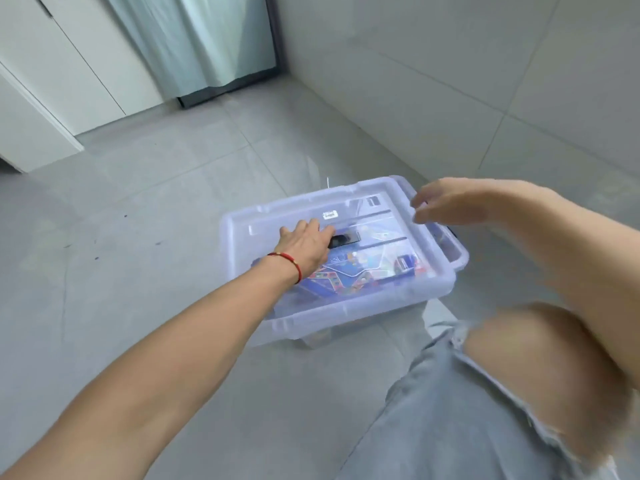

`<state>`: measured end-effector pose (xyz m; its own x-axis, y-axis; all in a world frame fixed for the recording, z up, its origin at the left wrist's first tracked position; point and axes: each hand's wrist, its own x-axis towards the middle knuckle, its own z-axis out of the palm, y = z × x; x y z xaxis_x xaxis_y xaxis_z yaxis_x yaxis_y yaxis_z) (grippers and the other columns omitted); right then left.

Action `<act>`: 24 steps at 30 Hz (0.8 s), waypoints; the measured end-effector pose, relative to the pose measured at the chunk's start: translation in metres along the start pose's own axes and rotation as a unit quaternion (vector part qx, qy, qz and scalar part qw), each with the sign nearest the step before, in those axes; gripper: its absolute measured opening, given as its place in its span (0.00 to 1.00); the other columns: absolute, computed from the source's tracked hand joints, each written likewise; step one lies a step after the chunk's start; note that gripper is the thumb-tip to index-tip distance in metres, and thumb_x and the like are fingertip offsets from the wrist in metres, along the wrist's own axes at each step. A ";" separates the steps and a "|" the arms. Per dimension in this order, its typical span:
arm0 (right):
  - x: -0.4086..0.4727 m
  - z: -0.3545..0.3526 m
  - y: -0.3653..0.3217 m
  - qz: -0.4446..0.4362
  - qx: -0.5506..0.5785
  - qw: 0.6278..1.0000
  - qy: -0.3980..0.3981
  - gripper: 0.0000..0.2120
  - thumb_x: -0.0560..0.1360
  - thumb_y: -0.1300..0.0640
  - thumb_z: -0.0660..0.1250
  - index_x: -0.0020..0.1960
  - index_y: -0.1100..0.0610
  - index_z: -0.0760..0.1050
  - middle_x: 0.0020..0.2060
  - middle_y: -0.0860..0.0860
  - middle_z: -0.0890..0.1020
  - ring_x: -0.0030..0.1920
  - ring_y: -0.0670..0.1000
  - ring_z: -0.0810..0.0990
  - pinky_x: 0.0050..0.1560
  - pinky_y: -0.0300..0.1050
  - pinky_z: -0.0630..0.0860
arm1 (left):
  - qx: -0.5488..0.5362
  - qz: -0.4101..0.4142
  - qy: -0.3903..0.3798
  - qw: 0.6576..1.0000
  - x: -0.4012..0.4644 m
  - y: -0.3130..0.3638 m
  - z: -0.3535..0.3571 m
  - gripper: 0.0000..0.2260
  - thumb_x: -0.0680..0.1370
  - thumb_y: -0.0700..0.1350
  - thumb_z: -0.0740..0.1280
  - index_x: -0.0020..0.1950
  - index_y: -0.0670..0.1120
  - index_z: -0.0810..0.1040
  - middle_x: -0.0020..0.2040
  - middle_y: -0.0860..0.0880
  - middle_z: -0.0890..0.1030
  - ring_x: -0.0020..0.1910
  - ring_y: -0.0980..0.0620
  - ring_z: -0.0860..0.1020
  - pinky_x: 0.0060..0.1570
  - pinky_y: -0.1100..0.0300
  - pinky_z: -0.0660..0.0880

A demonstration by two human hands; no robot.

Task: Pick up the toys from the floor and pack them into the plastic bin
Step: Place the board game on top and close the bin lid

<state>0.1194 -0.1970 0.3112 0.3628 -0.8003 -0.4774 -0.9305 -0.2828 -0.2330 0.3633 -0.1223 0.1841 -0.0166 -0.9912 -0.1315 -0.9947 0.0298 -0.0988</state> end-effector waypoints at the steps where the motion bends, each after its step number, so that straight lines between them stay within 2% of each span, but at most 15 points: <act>1: -0.002 0.001 0.020 0.011 0.005 1.000 -0.007 0.16 0.78 0.53 0.65 0.63 0.58 0.78 0.63 0.56 0.78 0.62 0.59 0.76 0.66 0.55 0.72 | 0.005 0.001 -0.004 1.000 0.010 0.012 0.005 0.10 0.80 0.45 0.59 0.61 0.48 0.69 0.55 0.43 0.70 0.55 0.42 0.70 0.52 0.46 0.69; 5: 0.006 0.027 0.086 0.046 0.047 0.998 0.002 0.17 0.78 0.57 0.66 0.65 0.61 0.77 0.64 0.59 0.79 0.62 0.59 0.77 0.65 0.51 0.72 | 0.002 -0.009 -0.011 1.000 0.033 0.035 0.022 0.10 0.80 0.44 0.59 0.61 0.48 0.68 0.56 0.43 0.70 0.56 0.42 0.70 0.51 0.45 0.69; 8: 0.021 0.053 0.106 0.074 0.063 0.995 0.010 0.22 0.78 0.54 0.66 0.72 0.54 0.70 0.66 0.56 0.77 0.63 0.58 0.77 0.61 0.46 0.72 | -0.021 -0.032 0.020 0.999 0.041 0.035 0.030 0.09 0.81 0.44 0.59 0.61 0.47 0.67 0.55 0.43 0.70 0.54 0.41 0.71 0.47 0.47 0.67; 13: 0.068 0.085 0.110 0.068 0.111 0.990 0.056 0.27 0.80 0.49 0.61 0.76 0.56 0.61 0.69 0.61 0.73 0.66 0.61 0.73 0.61 0.51 0.71 | -0.025 0.003 0.057 0.998 0.053 0.036 0.039 0.09 0.82 0.48 0.58 0.61 0.48 0.66 0.53 0.45 0.69 0.52 0.43 0.69 0.48 0.47 0.68; 15: 0.082 0.094 0.107 0.079 0.136 0.986 0.060 0.24 0.82 0.48 0.57 0.74 0.58 0.62 0.67 0.63 0.73 0.64 0.63 0.74 0.57 0.52 0.70 | -0.012 0.021 0.065 0.998 0.059 0.037 0.044 0.09 0.82 0.47 0.58 0.62 0.49 0.65 0.54 0.46 0.69 0.52 0.44 0.69 0.47 0.46 0.69; 18: 0.095 0.110 0.107 0.095 0.176 0.979 0.047 0.14 0.83 0.49 0.51 0.61 0.58 0.64 0.55 0.63 0.77 0.50 0.62 0.75 0.45 0.52 0.68 | 0.001 0.021 0.065 0.998 0.063 0.036 0.053 0.11 0.80 0.43 0.62 0.61 0.50 0.67 0.56 0.47 0.69 0.56 0.44 0.68 0.46 0.48 0.68; 20: 0.100 0.119 0.110 0.108 0.203 0.972 0.050 0.11 0.82 0.50 0.49 0.56 0.57 0.63 0.49 0.62 0.76 0.43 0.61 0.73 0.41 0.51 0.66 | -0.015 -0.004 0.064 0.998 0.060 0.038 0.058 0.12 0.79 0.44 0.63 0.62 0.52 0.68 0.62 0.48 0.67 0.63 0.43 0.65 0.52 0.43 0.67; 22: 0.104 0.124 0.114 0.124 0.234 0.963 0.058 0.14 0.83 0.49 0.48 0.60 0.56 0.65 0.51 0.61 0.75 0.47 0.61 0.73 0.45 0.51 0.66 | -0.076 -0.046 0.035 0.995 0.055 0.043 0.062 0.12 0.81 0.49 0.58 0.65 0.54 0.67 0.71 0.49 0.62 0.74 0.41 0.56 0.63 0.29 0.58; 24: 0.111 0.124 0.114 0.132 0.261 0.954 0.068 0.21 0.83 0.45 0.46 0.62 0.58 0.68 0.58 0.61 0.75 0.55 0.61 0.72 0.51 0.51 0.67 | -0.121 -0.081 0.007 0.989 0.047 0.050 0.072 0.20 0.81 0.57 0.50 0.72 0.55 0.63 0.79 0.52 0.52 0.79 0.41 0.44 0.66 0.23 0.44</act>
<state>0.0602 -0.2520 0.1267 0.0761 -0.8784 -0.4719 -0.8230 0.2119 -0.5271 0.3198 -0.1586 0.1022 0.1449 -0.9823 -0.1186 -0.9796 -0.1593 0.1225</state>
